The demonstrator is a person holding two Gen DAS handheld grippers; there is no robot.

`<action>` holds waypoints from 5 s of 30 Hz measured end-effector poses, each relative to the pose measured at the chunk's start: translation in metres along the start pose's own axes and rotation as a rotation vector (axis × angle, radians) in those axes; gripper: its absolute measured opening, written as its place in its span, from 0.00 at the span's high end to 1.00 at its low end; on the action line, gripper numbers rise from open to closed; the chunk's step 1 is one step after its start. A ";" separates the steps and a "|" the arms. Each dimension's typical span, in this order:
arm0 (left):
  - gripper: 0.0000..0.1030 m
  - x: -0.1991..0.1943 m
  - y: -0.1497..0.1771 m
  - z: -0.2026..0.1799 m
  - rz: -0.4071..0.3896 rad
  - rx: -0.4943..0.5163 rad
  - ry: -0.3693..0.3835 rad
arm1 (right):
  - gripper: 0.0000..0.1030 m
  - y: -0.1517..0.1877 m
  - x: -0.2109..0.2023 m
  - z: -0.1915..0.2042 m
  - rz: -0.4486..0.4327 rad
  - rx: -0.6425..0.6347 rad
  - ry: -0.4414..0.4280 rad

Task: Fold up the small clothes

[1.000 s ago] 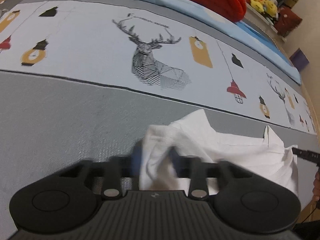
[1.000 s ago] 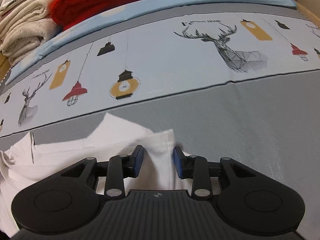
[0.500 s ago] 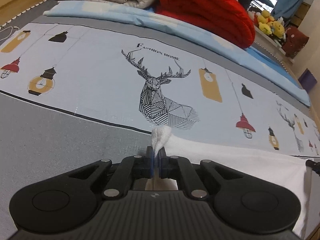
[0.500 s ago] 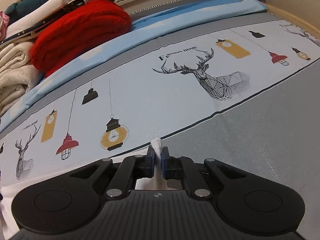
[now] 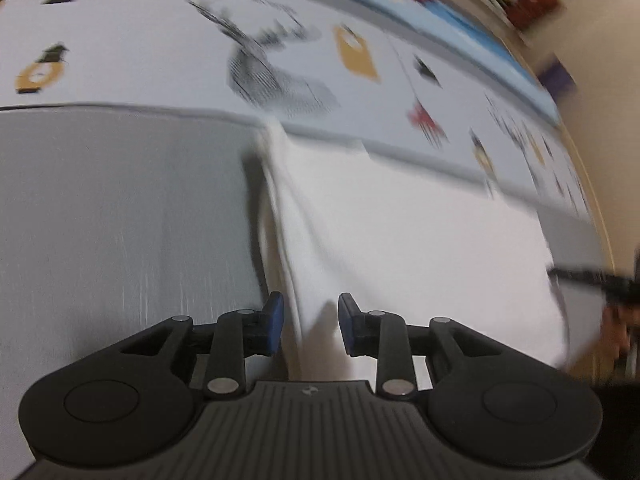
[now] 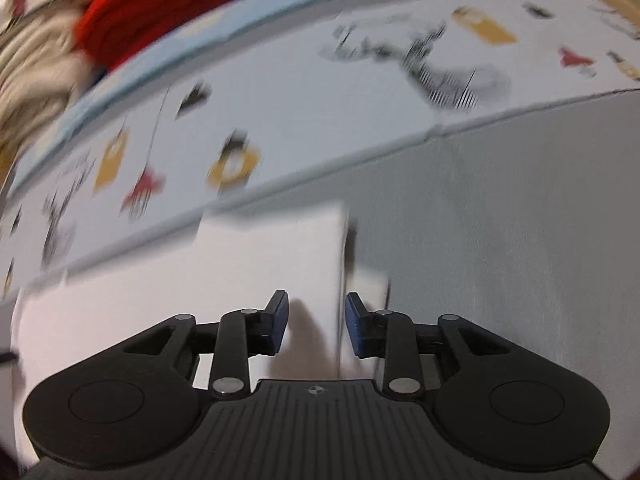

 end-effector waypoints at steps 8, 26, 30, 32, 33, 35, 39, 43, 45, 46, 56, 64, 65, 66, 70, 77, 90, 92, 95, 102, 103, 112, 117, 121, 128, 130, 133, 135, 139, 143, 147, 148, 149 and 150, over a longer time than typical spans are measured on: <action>0.91 -0.002 0.075 -0.014 0.204 0.213 0.020 | 0.67 0.074 -0.030 -0.019 0.099 -0.153 -0.062; 0.65 -0.029 0.034 0.010 -0.024 0.078 0.024 | 0.47 0.073 -0.055 -0.031 0.029 -0.173 -0.011; 0.49 -0.014 0.012 0.018 -0.067 -0.039 0.013 | 0.44 0.051 -0.042 -0.039 0.009 -0.034 -0.041; 0.44 -0.004 -0.001 0.019 -0.072 -0.077 0.026 | 0.43 0.040 -0.027 -0.037 0.031 0.005 -0.038; 0.39 0.003 -0.007 0.020 -0.076 -0.099 0.033 | 0.42 0.039 -0.020 -0.035 0.044 0.014 -0.034; 0.37 0.011 -0.018 0.024 -0.076 -0.132 0.027 | 0.41 0.039 -0.005 -0.030 0.084 0.027 -0.024; 0.39 0.033 -0.030 0.035 -0.052 -0.166 -0.036 | 0.40 0.035 0.014 -0.015 0.110 0.027 -0.027; 0.63 0.044 -0.039 0.033 -0.063 -0.167 -0.028 | 0.48 0.026 0.020 -0.009 0.104 0.019 -0.031; 0.77 0.049 -0.040 0.031 -0.054 -0.142 -0.038 | 0.71 0.024 0.021 -0.006 0.103 0.018 -0.046; 0.82 0.050 -0.041 0.029 -0.049 -0.121 -0.039 | 0.79 0.022 0.021 -0.004 0.102 0.018 -0.057; 0.78 0.001 -0.081 0.013 -0.304 -0.004 -0.059 | 0.88 -0.031 -0.005 0.012 -0.126 0.134 -0.147; 0.56 -0.012 -0.052 0.038 -0.226 -0.183 0.023 | 0.54 -0.033 -0.021 0.004 -0.195 0.111 0.054; 0.54 -0.008 -0.048 0.040 -0.198 -0.198 0.032 | 0.54 -0.029 -0.025 0.004 -0.173 0.090 0.055; 0.53 -0.004 -0.043 0.041 -0.169 -0.205 0.036 | 0.53 -0.026 -0.028 0.006 -0.149 0.076 0.049; 0.53 0.011 -0.030 0.039 -0.091 -0.197 0.053 | 0.44 0.002 -0.035 0.024 -0.057 -0.023 -0.039; 0.53 0.041 -0.014 0.034 -0.004 -0.173 0.015 | 0.55 0.050 0.009 0.024 0.107 -0.135 0.057; 0.87 0.027 -0.015 0.029 -0.036 -0.122 0.018 | 0.96 0.065 0.005 0.023 0.141 -0.160 0.003; 0.87 0.016 -0.013 0.036 -0.033 -0.124 -0.009 | 0.96 0.069 0.005 0.028 0.159 -0.171 -0.010; 0.84 0.006 -0.004 0.048 -0.001 -0.145 -0.013 | 0.96 0.081 0.002 0.044 0.199 -0.228 -0.060; 0.64 -0.005 -0.010 0.066 -0.035 -0.209 -0.012 | 0.76 0.065 -0.019 0.045 0.087 -0.270 0.024; 0.64 -0.002 -0.011 0.066 -0.034 -0.222 -0.005 | 0.75 0.058 -0.026 0.044 0.043 -0.273 0.037; 0.63 0.022 -0.018 0.066 -0.024 -0.255 -0.032 | 0.67 0.019 -0.066 0.023 -0.253 -0.182 0.082; 0.77 0.027 -0.019 0.060 -0.023 -0.206 -0.064 | 0.67 0.019 -0.062 0.023 -0.303 -0.193 0.163; 0.86 0.025 -0.018 0.057 -0.028 -0.180 -0.067 | 0.67 0.015 -0.060 0.015 -0.312 -0.158 0.190; 0.88 0.013 -0.018 0.047 -0.061 -0.142 -0.086 | 0.67 0.014 -0.058 0.019 -0.310 -0.143 0.188; 0.87 0.012 -0.017 0.044 -0.040 -0.078 -0.159 | 0.67 0.014 -0.059 0.022 -0.315 -0.139 0.184; 0.87 0.013 -0.012 0.049 -0.002 -0.038 -0.267 | 0.67 0.014 -0.060 0.023 -0.318 -0.134 0.181; 0.87 0.011 -0.013 0.050 -0.010 -0.057 -0.257 | 0.67 0.014 -0.060 0.025 -0.319 -0.132 0.180; 0.87 0.010 -0.012 0.054 -0.011 -0.067 -0.254 | 0.67 0.013 -0.061 0.026 -0.319 -0.121 0.177; 0.87 0.011 -0.013 0.055 -0.008 -0.064 -0.261 | 0.67 0.013 -0.061 0.026 -0.319 -0.119 0.177; 0.87 0.016 -0.014 0.054 0.003 -0.057 -0.278 | 0.67 0.013 -0.060 0.022 -0.314 -0.119 0.184; 0.87 0.016 -0.014 0.054 0.007 -0.055 -0.282 | 0.67 0.013 -0.060 0.022 -0.314 -0.120 0.185; 0.87 0.017 -0.015 0.054 0.012 -0.057 -0.287 | 0.67 0.013 -0.060 0.021 -0.315 -0.120 0.186; 0.87 0.017 -0.016 0.053 0.016 -0.058 -0.293 | 0.67 0.012 -0.060 0.020 -0.316 -0.119 0.186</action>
Point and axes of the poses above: each gripper's, at about its wrist camera, not at the fingertips, and x roughly the way its jaws point, z to its left, y to its underside, the point moved 9 cm from there along x, roughly the way its jaws point, and after that the axes turned 15 degrees about y, right-handed, at the moved point
